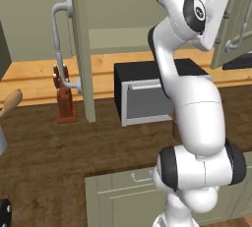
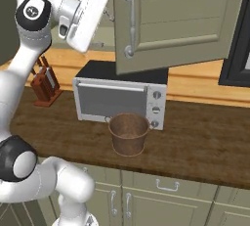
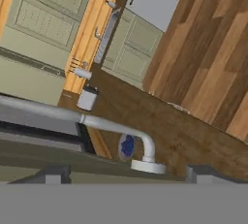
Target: Open the cabinet, pick up the bread from the cabinet and place it in the basket. Then move the basket to the dining counter.
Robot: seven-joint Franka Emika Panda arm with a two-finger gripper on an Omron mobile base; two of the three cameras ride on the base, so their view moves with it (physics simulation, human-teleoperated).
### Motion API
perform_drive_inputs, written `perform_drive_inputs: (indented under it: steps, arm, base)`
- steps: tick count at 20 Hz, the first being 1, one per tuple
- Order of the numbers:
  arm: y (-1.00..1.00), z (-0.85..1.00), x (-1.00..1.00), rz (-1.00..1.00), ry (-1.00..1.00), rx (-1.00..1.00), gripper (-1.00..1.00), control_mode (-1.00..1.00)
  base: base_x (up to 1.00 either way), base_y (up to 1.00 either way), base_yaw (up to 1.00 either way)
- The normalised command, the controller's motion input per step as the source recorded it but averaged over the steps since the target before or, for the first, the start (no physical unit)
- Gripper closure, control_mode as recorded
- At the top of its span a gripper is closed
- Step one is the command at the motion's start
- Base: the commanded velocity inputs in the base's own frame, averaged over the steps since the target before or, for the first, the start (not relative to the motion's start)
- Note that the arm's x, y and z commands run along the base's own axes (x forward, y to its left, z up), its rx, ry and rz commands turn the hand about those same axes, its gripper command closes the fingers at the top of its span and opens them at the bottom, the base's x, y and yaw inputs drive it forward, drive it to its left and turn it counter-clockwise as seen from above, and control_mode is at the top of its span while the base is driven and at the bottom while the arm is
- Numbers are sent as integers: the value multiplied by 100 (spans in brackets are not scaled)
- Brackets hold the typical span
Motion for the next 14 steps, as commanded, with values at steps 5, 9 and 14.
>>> perform_drive_inputs:
  steps: [5, 9, 14]
  arm:
    - [0, -38, -1, -31, -20, 9, -100, -100]
    - [-24, -17, 2, -28, -14, 10, -100, -100]
    - [-20, -17, 5, -25, -7, 11, -100, -100]
  base:
    - [0, 0, 0]
    - [0, 0, 0]
    - [0, 0, 0]
